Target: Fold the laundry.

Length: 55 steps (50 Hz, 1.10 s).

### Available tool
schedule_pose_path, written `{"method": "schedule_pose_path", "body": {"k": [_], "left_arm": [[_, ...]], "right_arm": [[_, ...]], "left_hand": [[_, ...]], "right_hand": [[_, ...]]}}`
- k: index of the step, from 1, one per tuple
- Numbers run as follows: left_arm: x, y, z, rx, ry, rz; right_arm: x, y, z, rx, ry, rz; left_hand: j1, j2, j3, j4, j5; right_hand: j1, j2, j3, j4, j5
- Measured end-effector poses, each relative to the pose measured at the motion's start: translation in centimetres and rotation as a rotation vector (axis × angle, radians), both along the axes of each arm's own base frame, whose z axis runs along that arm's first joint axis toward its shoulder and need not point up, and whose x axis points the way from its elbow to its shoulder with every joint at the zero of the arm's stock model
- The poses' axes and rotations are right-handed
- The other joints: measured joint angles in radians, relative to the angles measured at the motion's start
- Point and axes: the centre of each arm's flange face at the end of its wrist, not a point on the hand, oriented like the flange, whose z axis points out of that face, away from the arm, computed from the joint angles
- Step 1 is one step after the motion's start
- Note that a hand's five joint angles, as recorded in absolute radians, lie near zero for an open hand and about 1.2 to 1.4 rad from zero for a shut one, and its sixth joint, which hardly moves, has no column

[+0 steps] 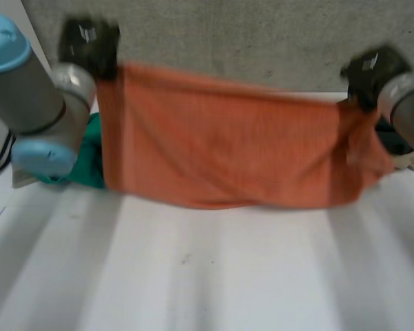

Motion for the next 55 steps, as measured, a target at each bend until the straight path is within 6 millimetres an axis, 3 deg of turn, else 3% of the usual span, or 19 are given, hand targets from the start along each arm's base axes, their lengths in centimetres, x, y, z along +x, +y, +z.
{"method": "schedule_pose_path", "body": {"k": [6,9,11,13,20,21,23,26,32,36,40,42,51,55], "left_arm": [[0.1,-1.5,7.9,-0.417,0.161,0.015],[0.4,-1.1,9.7,-0.522,0.203,0.015],[0.3,-0.9,9.1,-0.514,0.202,0.011],[0.3,-0.8,8.0,-0.475,0.188,0.008],[0.9,0.5,-0.5,-0.172,0.072,0.010],[1.2,0.9,-2.5,-0.106,0.047,0.013],[1.4,1.4,-4.1,-0.051,0.026,0.015],[2.1,2.7,-7.9,0.077,-0.024,0.018],[2.7,4.9,-12.2,0.222,-0.080,0.012],[2.8,5.7,-13.0,0.252,-0.091,0.008],[3.0,5.8,-12.3,0.235,-0.083,0.012],[3.1,5.8,-11.8,0.224,-0.077,0.014],[3.3,5.8,-9.3,0.179,-0.005,0.007],[3.3,5.8,-8.2,0.164,0.024,0.001]], "right_arm": [[0.2,-2.1,7.4,-0.447,-0.211,0.001],[0.2,-1.5,9.8,-0.587,-0.265,0.023],[0.3,-1.0,9.7,-0.597,-0.265,0.047],[0.5,-0.7,8.8,-0.566,-0.252,0.072],[1.2,0.5,1.9,-0.288,-0.169,0.190],[1.2,0.8,0.1,-0.216,-0.154,0.209],[1.3,1.1,-1.5,-0.152,-0.141,0.222],[1.3,1.6,-5.9,0.005,-0.110,0.237],[1.0,2.4,-12.3,0.209,-0.052,0.232],[0.7,2.8,-14.3,0.282,-0.035,0.224],[0.3,3.0,-14.9,0.326,-0.056,0.205],[-0.1,2.9,-14.8,0.342,-0.086,0.188],[-4.2,2.5,-11.5,0.463,-0.458,0.011],[-6.4,2.6,-11.1,0.522,-0.608,-0.081]], "left_hand": [[0.000,0.000,0.000,0.000,0.000],[0.000,0.000,0.000,0.000,0.000],[0.000,0.000,0.000,0.000,0.000],[0.000,0.000,0.000,0.000,0.004],[0.000,0.000,0.000,0.000,0.007],[0.000,0.000,0.000,0.000,0.007],[0.000,0.000,0.000,0.000,0.007],[0.000,0.000,0.000,0.000,0.007],[0.000,0.000,0.000,0.000,0.007],[0.000,0.000,0.000,0.000,0.007],[0.000,0.000,0.000,0.000,0.007],[0.000,0.000,0.000,0.000,0.007],[0.000,0.000,0.000,0.000,0.007],[0.000,0.000,0.000,0.000,0.007]], "right_hand": [[0.000,0.000,0.000,0.000,0.000],[0.000,0.000,0.000,0.000,0.000],[0.000,0.000,0.000,0.000,0.005],[0.000,0.000,0.000,0.000,0.008],[0.000,0.000,0.000,0.000,0.009],[0.000,0.000,0.000,0.000,0.009],[0.000,0.000,0.000,0.000,0.009],[0.000,0.000,0.000,0.000,0.009],[0.000,0.000,0.000,0.000,0.009],[-0.030,-0.067,-0.076,-0.084,-0.041],[-0.521,-0.592,-0.593,-0.596,-0.577],[-0.614,-0.688,-0.692,-0.705,-0.691],[-0.685,-0.753,-0.777,-0.799,-0.786],[-0.685,-0.753,-0.777,-0.799,-0.786]]}}
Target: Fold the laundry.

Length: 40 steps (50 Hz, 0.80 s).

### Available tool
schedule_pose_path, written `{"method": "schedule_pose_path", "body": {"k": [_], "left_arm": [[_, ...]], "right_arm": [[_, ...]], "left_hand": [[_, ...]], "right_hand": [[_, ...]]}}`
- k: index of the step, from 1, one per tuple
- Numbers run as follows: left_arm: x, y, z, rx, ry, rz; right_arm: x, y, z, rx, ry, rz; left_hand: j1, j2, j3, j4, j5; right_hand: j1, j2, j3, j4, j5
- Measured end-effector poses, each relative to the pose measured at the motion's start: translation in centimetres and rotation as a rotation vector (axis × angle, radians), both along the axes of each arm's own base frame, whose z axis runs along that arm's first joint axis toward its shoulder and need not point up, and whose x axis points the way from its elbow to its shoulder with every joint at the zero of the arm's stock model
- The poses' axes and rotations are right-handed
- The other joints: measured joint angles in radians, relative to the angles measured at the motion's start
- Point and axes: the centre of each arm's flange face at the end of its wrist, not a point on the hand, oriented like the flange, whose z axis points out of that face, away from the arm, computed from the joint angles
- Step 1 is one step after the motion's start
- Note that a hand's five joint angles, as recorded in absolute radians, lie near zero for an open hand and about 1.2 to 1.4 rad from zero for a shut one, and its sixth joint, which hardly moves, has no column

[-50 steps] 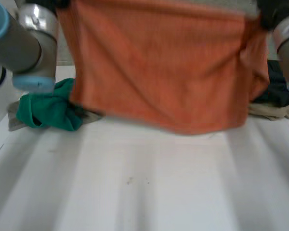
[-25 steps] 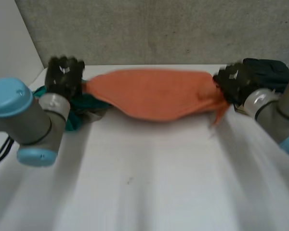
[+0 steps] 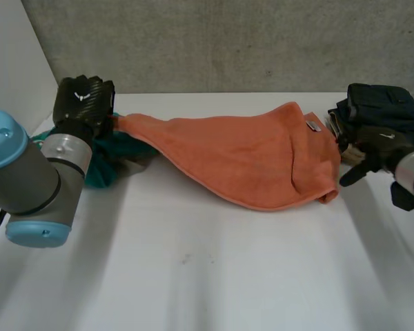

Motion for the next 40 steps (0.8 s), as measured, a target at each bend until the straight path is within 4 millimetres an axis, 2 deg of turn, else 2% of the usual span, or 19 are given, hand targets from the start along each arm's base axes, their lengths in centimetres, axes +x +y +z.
{"method": "schedule_pose_path", "body": {"k": [4,7,20,24,32,37,40], "left_arm": [[0.0,0.0,0.8,-0.009,0.013,-0.002],[-0.1,-0.1,1.1,-0.012,0.017,-0.003],[0.0,-0.1,1.2,-0.004,0.022,-0.003],[0.1,-0.1,1.2,0.003,0.024,-0.002],[0.1,0.0,1.4,0.004,0.027,-0.002],[0.1,-0.1,1.7,-0.003,0.030,-0.002],[0.1,-0.1,2.1,-0.012,0.035,-0.002]], "right_arm": [[-1.4,0.3,-0.4,0.068,-0.057,-0.060],[-1.6,0.5,-0.9,0.102,-0.068,-0.068],[0.4,0.4,-5.5,0.199,-0.056,0.021],[0.8,0.5,-5.5,0.173,-0.033,0.038],[0.7,2.5,-3.0,0.045,0.120,0.107],[0.8,3.6,-3.2,0.016,0.208,0.151],[0.9,4.0,-4.1,-0.012,0.269,0.181]], "left_hand": [[0.000,0.000,0.000,0.000,0.000],[0.000,0.000,0.000,0.000,0.000],[0.000,0.000,0.000,0.000,0.000],[0.000,0.000,0.000,0.000,0.000],[0.000,0.000,0.000,0.000,0.000],[0.000,0.000,0.000,0.000,0.000],[0.000,0.000,0.000,0.000,0.000]], "right_hand": [[0.000,0.000,0.000,0.000,0.001],[0.000,0.000,0.000,0.000,0.006],[0.003,0.003,0.002,0.009,0.044],[0.003,0.003,0.002,0.010,0.049],[0.003,0.003,0.002,0.024,0.054],[0.004,0.003,0.002,0.024,0.056],[0.037,0.003,0.047,0.071,0.097]]}}
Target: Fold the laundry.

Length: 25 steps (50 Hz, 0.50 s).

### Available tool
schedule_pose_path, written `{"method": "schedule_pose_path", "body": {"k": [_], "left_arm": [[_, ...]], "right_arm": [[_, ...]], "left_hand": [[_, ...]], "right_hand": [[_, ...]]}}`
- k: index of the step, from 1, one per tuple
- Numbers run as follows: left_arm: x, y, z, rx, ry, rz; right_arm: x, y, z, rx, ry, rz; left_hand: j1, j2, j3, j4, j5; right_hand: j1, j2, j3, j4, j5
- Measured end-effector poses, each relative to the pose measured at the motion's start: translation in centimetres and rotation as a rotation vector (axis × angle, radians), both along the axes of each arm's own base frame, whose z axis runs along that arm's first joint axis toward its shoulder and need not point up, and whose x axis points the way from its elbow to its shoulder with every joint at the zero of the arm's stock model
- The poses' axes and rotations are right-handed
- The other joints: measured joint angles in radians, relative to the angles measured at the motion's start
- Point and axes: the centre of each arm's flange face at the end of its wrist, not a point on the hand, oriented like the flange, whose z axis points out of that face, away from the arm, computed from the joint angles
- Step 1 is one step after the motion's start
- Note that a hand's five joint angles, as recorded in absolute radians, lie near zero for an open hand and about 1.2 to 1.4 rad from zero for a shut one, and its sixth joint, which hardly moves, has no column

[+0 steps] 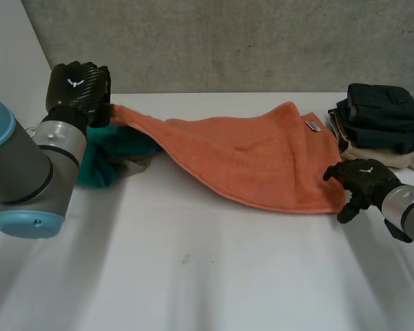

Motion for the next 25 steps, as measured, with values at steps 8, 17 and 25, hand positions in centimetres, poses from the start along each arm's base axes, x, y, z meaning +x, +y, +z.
{"method": "schedule_pose_path", "body": {"k": [8,17,25], "left_arm": [[-0.1,-0.2,0.9,-0.018,0.017,-0.002],[-0.1,-0.3,1.3,-0.016,0.019,-0.002],[0.1,0.2,1.7,-0.002,0.016,0.000]], "right_arm": [[0.2,-1.3,-2.0,-0.036,0.023,0.015],[0.6,-2.8,-3.4,-0.038,0.019,0.024],[0.7,-3.9,-2.7,-0.092,0.011,0.012]], "left_hand": [[0.000,0.000,0.000,0.000,0.000],[0.000,0.000,0.000,0.000,0.000],[0.000,0.000,0.000,0.000,0.000]], "right_hand": [[0.103,0.141,0.107,0.094,0.093],[0.229,0.268,0.237,0.224,0.217],[0.665,0.749,0.725,0.721,0.684]]}}
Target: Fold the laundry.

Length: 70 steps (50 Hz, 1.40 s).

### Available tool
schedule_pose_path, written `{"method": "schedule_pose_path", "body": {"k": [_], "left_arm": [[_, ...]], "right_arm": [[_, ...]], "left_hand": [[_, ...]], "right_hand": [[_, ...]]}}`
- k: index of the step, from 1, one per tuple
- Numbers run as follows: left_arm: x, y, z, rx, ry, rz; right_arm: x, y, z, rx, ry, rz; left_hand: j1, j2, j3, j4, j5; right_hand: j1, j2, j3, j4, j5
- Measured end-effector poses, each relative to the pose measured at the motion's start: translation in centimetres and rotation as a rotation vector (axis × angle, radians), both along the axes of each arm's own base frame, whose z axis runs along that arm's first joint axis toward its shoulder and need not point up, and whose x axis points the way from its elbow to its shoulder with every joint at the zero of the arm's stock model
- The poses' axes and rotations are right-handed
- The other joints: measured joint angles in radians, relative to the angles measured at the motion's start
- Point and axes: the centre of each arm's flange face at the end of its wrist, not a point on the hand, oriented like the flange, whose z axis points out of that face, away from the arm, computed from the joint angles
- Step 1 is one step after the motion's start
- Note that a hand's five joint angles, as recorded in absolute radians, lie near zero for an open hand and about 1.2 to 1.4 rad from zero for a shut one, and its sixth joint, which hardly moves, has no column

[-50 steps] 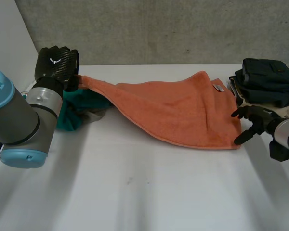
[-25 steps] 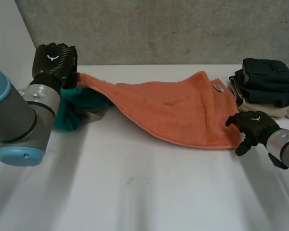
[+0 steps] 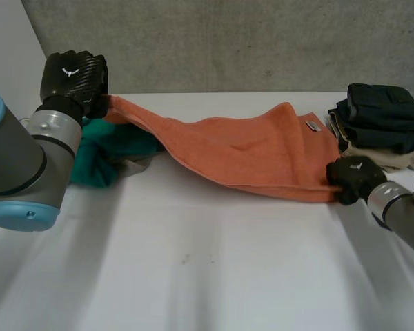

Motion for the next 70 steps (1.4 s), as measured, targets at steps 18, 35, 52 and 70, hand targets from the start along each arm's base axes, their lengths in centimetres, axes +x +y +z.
{"method": "schedule_pose_path", "body": {"k": [18,35,52,70], "left_arm": [[5.5,8.8,5.8,0.213,-0.124,0.079],[4.0,4.7,-3.5,0.390,-0.427,0.044],[-1.2,-8.1,11.3,-0.524,-0.085,0.152],[-0.8,-7.3,3.4,-0.346,-0.108,0.122]], "right_arm": [[-3.9,6.5,21.6,-0.299,0.280,-0.061],[-2.7,3.3,13.9,-0.053,0.568,0.018],[4.1,-6.6,24.9,-1.056,0.283,-0.235],[5.1,-6.4,18.8,-0.997,0.176,-0.068]], "left_hand": [[0.000,0.000,0.000,0.000,0.000],[0.000,0.000,0.000,0.000,0.000],[0.000,0.001,0.001,0.000,0.000],[0.000,0.002,0.001,0.001,0.006]], "right_hand": [[0.000,0.000,0.003,0.006,0.000],[0.000,0.000,0.003,0.006,0.000],[0.000,0.000,0.006,0.008,0.018],[0.000,0.000,0.006,0.008,0.027]]}}
